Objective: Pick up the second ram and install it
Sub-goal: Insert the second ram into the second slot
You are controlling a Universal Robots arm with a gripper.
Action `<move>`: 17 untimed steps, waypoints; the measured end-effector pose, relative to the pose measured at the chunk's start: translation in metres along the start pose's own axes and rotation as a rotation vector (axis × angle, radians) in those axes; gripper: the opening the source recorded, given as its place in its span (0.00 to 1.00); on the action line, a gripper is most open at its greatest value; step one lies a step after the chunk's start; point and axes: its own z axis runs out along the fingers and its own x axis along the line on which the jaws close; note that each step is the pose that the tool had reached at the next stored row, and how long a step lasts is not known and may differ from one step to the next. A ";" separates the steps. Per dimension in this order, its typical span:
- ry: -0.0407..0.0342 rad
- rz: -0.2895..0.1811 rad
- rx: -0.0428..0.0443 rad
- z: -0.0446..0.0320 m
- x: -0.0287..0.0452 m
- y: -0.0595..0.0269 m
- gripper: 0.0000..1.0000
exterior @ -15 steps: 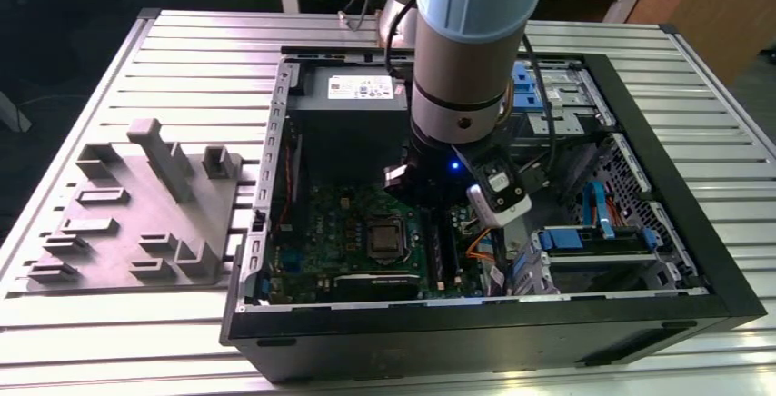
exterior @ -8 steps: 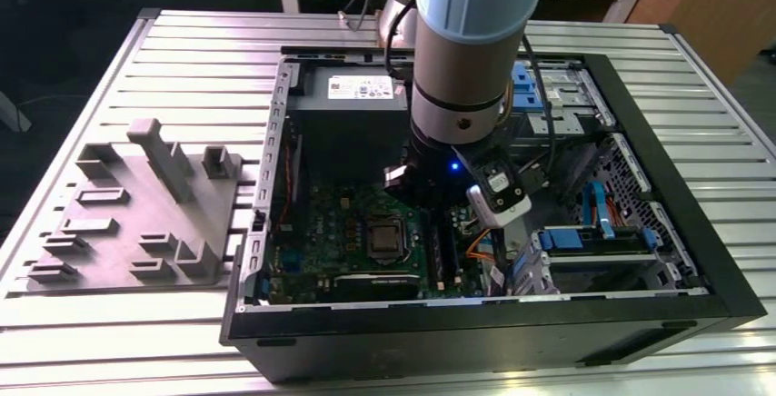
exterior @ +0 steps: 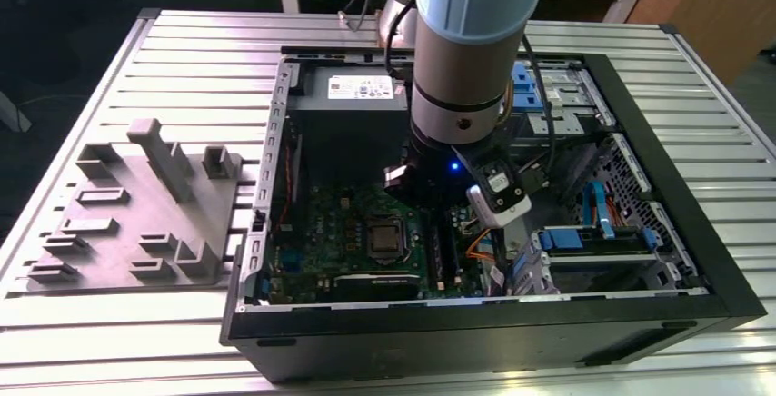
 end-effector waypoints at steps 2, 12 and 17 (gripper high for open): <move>0.0000 0.000 -0.0005 0.0000 0.0000 0.0000 0.11; 0.0000 0.000 -0.0011 0.0009 0.0002 0.0000 0.11; 0.0000 0.000 -0.0011 0.0019 0.0006 -0.0001 0.11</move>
